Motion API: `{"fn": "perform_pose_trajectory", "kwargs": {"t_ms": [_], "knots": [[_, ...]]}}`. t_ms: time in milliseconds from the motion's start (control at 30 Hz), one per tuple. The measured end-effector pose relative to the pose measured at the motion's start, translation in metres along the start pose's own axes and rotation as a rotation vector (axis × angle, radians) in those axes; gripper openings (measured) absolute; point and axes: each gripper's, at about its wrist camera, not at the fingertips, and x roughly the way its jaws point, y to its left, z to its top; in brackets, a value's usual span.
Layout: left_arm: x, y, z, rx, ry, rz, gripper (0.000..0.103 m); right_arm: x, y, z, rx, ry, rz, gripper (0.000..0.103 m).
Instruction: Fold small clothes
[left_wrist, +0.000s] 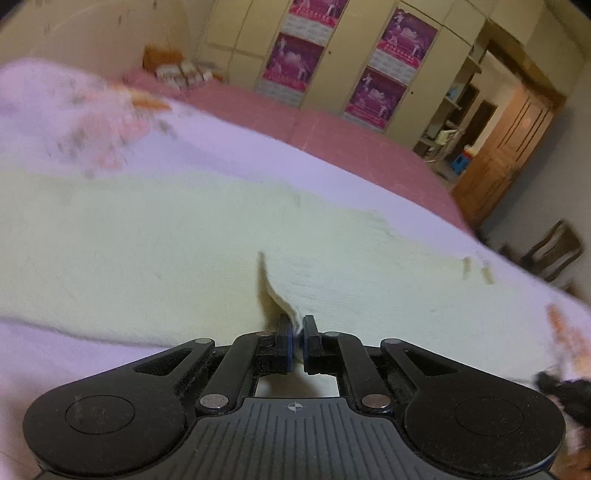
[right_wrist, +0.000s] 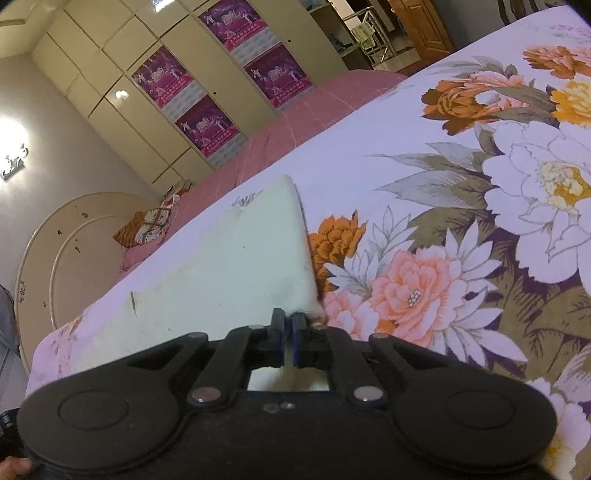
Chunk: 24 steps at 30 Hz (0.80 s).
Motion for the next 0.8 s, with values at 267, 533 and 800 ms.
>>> {"fn": "perform_pose_trajectory", "kwargs": {"t_ms": [267, 533, 800], "knots": [[-0.023, -0.025, 0.011, 0.137, -0.139, 0.019, 0.053, -0.028, 0.029, 0.012, -0.253, -0.075, -0.006, 0.019], [0.008, -0.041, 0.002, 0.229, -0.099, 0.103, 0.053, 0.020, 0.029, 0.014, -0.429, 0.028, -0.052, 0.004], [0.041, -0.071, 0.024, 0.238, -0.088, 0.071, 0.053, 0.070, 0.046, 0.060, -0.483, -0.069, -0.092, 0.017]]}}
